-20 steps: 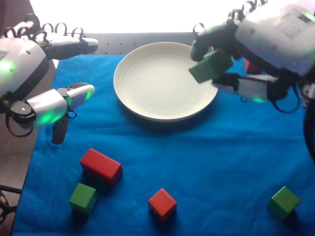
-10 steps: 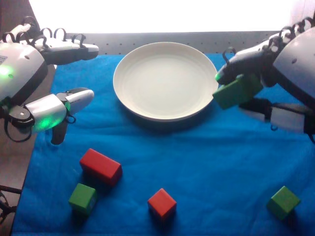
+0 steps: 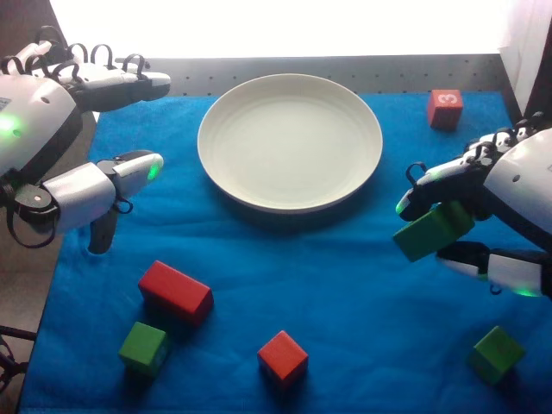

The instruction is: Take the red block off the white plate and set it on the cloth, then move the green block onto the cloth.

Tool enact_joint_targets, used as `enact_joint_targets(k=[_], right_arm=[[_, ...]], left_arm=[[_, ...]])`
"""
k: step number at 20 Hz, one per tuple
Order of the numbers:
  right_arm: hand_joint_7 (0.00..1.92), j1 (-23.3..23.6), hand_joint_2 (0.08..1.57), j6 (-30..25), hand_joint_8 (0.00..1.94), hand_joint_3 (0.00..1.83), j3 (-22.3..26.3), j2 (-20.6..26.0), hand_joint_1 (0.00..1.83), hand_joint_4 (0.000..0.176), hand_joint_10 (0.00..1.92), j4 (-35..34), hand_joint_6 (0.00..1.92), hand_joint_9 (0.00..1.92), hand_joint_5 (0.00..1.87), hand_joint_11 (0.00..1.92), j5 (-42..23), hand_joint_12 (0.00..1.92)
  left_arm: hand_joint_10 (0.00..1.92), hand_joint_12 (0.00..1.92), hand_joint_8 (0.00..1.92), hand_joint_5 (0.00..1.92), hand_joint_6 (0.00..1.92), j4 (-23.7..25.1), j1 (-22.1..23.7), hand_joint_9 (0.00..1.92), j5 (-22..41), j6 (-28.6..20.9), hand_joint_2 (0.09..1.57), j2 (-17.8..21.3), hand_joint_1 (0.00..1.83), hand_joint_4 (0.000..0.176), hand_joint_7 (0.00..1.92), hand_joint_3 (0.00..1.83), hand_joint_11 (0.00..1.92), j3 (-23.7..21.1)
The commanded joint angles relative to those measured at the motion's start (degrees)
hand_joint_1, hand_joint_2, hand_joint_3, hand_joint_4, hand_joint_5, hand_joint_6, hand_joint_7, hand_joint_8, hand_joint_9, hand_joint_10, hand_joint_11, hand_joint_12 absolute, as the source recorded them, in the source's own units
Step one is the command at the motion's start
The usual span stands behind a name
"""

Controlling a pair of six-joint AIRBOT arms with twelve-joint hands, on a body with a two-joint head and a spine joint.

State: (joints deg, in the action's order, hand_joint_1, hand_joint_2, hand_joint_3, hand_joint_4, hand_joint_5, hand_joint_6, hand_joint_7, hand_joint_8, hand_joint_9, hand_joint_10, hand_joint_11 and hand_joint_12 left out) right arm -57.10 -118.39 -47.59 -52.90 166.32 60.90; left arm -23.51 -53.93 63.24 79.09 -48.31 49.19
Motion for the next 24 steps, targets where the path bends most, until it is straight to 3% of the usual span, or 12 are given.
enact_joint_targets(k=[1,3,5,7,11,13,16,18,20,21,22,24], right_arm=[[1.13,0.3,1.07,-0.1,0.79,0.0,-0.2,-0.2,1.26,0.006,1.11,1.4,0.82,0.96,1.12,0.64,6.3,1.65],[1.11,0.3,1.07,-0.1,0.93,0.0,-0.7,-0.9,1.26,0.0,1.16,1.2,0.74,0.91,1.09,0.6,5.0,1.72],[1.14,0.3,1.09,-0.1,0.89,0.0,-0.9,-1.2,1.27,0.0,1.02,1.1,0.96,0.89,0.93,0.59,4.5,1.61],[0.84,0.3,0.98,-0.1,0.48,0.0,-1.0,-1.3,1.23,0.0,0.79,1.0,0.52,0.75,0.74,0.54,4.3,1.43],[0.62,0.3,0.92,-0.1,0.37,0.0,-1.0,-1.3,1.11,0.0,0.95,0.6,0.28,0.42,0.6,0.21,4.3,1.6],[0.56,0.3,0.9,-0.1,0.31,0.0,-1.0,-1.3,1.1,0.0,0.88,0.4,0.2,0.36,0.54,0.17,4.3,1.57],[0.56,0.3,0.89,-0.1,0.3,0.0,-0.9,-1.3,1.07,0.0,0.87,-0.2,0.19,0.37,0.54,0.19,5.3,1.59],[0.52,0.3,0.92,-0.1,0.37,0.0,-0.3,-0.6,1.04,0.0,1.02,-1.0,0.27,0.28,0.53,0.16,7.9,1.72],[0.46,0.3,0.92,-0.1,0.55,0.0,0.5,0.6,1.04,0.0,1.09,-1.1,0.55,0.25,0.45,0.07,11.4,1.75],[0.41,0.2,0.93,-0.1,0.65,0.01,1.4,1.9,1.04,0.0,1.12,-1.3,0.69,0.24,0.35,0.1,15.2,1.72],[0.41,0.2,0.93,-0.1,0.65,0.01,1.7,2.3,1.04,0.0,1.12,-1.3,0.69,0.24,0.35,0.1,16.1,1.72],[0.29,0.1,0.95,-0.1,0.81,0.03,2.8,4.0,1.07,0.0,1.22,-1.3,0.75,0.14,0.24,0.01,20.0,1.77]], left_arm=[[0.0,1.04,0.0,0.49,0.0,1.5,0.2,0.41,7.3,0.0,1.25,0.2,0.54,0.109,0.45,0.0,0.0,-0.2],[0.01,1.07,0.0,0.49,0.0,1.5,0.2,0.43,7.3,0.0,1.26,0.1,0.51,0.106,0.45,0.0,0.0,-0.2],[0.0,1.02,0.0,0.47,0.0,1.5,0.3,0.4,7.4,0.0,1.27,0.1,0.48,0.13,0.44,0.0,0.0,-0.3],[0.01,0.97,0.0,0.47,0.0,1.5,0.3,0.38,7.4,0.0,1.26,0.1,0.47,0.126,0.42,0.0,0.0,-0.3],[0.01,0.97,0.0,0.47,0.0,1.5,0.2,0.38,7.6,0.0,1.26,0.1,0.48,0.128,0.43,0.0,0.0,-0.3],[0.01,0.97,0.0,0.47,0.0,1.5,0.2,0.38,7.8,0.0,1.26,0.1,0.48,0.123,0.43,0.0,0.0,-0.4],[0.02,1.04,0.01,0.5,0.01,1.3,0.0,0.43,8.6,0.0,1.26,0.1,0.53,0.101,0.46,0.0,0.01,-0.5],[0.01,1.03,0.0,0.49,0.0,1.2,-0.1,0.41,10.1,0.0,1.26,0.4,0.53,0.104,0.45,0.0,0.0,-0.7],[0.01,1.04,0.0,0.49,0.0,1.2,-0.3,0.42,12.5,-0.1,1.26,1.1,0.48,0.085,0.43,0.0,0.02,-1.3],[0.02,0.99,0.02,0.48,0.02,1.5,-0.5,0.41,15.1,-0.7,1.26,2.0,0.52,0.053,0.43,0.0,0.0,-1.8],[0.02,0.99,0.02,0.48,0.02,1.7,-0.6,0.41,15.9,-1.0,1.26,2.2,0.52,0.053,0.43,0.0,0.0,-1.9],[0.02,1.08,0.02,0.52,0.02,2.6,-1.0,0.46,18.8,-3.5,1.26,3.0,0.61,0.027,0.52,0.0,0.0,-1.9]])
